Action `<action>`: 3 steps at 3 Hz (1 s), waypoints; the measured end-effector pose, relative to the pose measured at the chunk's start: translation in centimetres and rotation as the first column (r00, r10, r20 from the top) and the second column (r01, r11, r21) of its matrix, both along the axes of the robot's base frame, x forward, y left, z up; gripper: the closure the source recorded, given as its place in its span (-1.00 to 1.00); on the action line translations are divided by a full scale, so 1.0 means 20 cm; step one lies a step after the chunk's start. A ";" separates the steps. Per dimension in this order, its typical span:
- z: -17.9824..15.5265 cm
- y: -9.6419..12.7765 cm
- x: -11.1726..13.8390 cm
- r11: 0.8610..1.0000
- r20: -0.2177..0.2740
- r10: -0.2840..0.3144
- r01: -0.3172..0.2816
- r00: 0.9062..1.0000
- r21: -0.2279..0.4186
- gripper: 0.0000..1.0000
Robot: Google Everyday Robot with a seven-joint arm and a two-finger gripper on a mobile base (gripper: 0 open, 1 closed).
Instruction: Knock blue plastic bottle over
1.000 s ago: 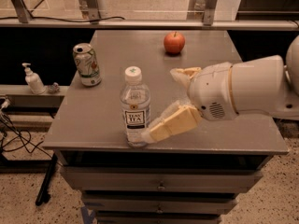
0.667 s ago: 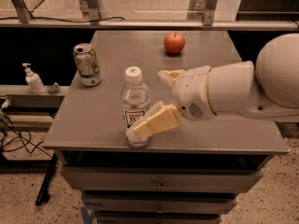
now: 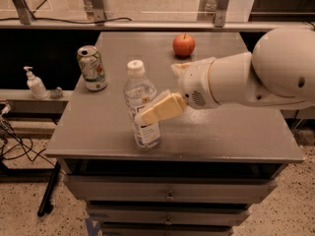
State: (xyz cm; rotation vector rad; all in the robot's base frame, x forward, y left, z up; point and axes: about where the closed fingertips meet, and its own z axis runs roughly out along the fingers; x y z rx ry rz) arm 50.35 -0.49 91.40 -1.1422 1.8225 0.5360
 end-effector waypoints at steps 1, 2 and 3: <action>0.02 -0.07 0.20 0.999 -0.007 -0.046 0.046 0.999 -0.010 -1.00; 0.03 -0.12 0.35 0.996 -0.014 -0.082 0.082 0.997 -0.018 -1.00; 0.02 -0.17 0.39 0.994 -0.023 -0.104 0.104 0.994 -0.018 -1.00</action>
Offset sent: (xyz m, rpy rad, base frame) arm 0.1076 -0.0405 0.0054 -0.0249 0.0296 -0.1297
